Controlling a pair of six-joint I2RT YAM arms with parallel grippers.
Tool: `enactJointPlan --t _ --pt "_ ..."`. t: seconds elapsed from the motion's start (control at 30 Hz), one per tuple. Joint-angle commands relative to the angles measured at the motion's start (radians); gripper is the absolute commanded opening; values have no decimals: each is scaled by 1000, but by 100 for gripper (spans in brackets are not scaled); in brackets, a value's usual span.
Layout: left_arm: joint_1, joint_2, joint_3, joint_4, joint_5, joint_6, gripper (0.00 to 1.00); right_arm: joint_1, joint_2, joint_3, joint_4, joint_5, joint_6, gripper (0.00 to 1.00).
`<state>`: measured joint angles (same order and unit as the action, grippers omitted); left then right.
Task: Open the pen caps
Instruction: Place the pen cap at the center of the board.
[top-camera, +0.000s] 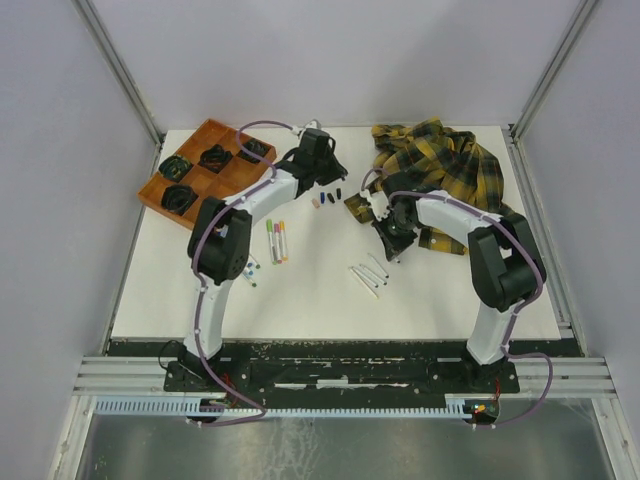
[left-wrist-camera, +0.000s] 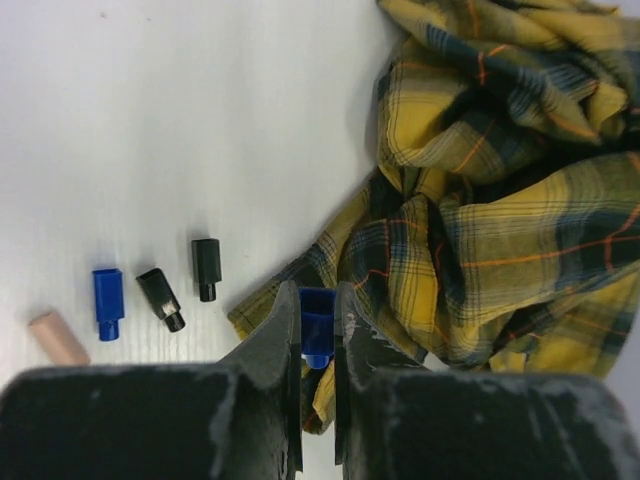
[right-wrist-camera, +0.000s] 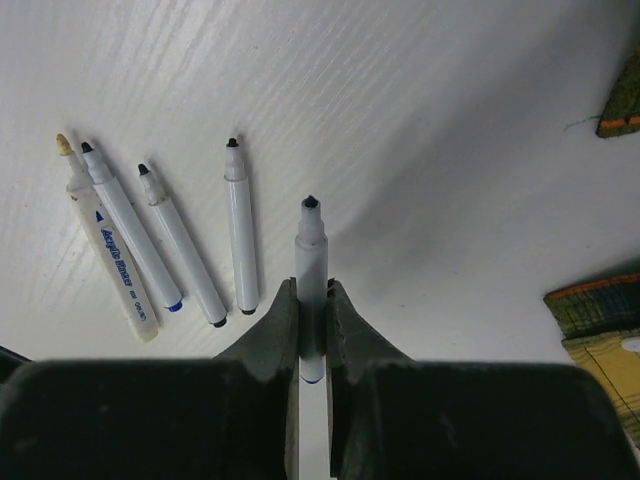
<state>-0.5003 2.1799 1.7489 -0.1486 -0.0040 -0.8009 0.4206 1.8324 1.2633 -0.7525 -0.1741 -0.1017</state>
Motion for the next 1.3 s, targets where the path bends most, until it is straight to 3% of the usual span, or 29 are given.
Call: enactJointPlan --t 0.0,0.57,1.27 --pt "-29 78 135 -133 -92 58 3 -6 40 51 -10 -6 9 13" --pt "-49 250 320 -190 -111 31 3 -31 116 79 -45 -76 29 27" --pt "-55 338 425 -255 -156 63 25 -54 35 74 -32 -128 37 39"
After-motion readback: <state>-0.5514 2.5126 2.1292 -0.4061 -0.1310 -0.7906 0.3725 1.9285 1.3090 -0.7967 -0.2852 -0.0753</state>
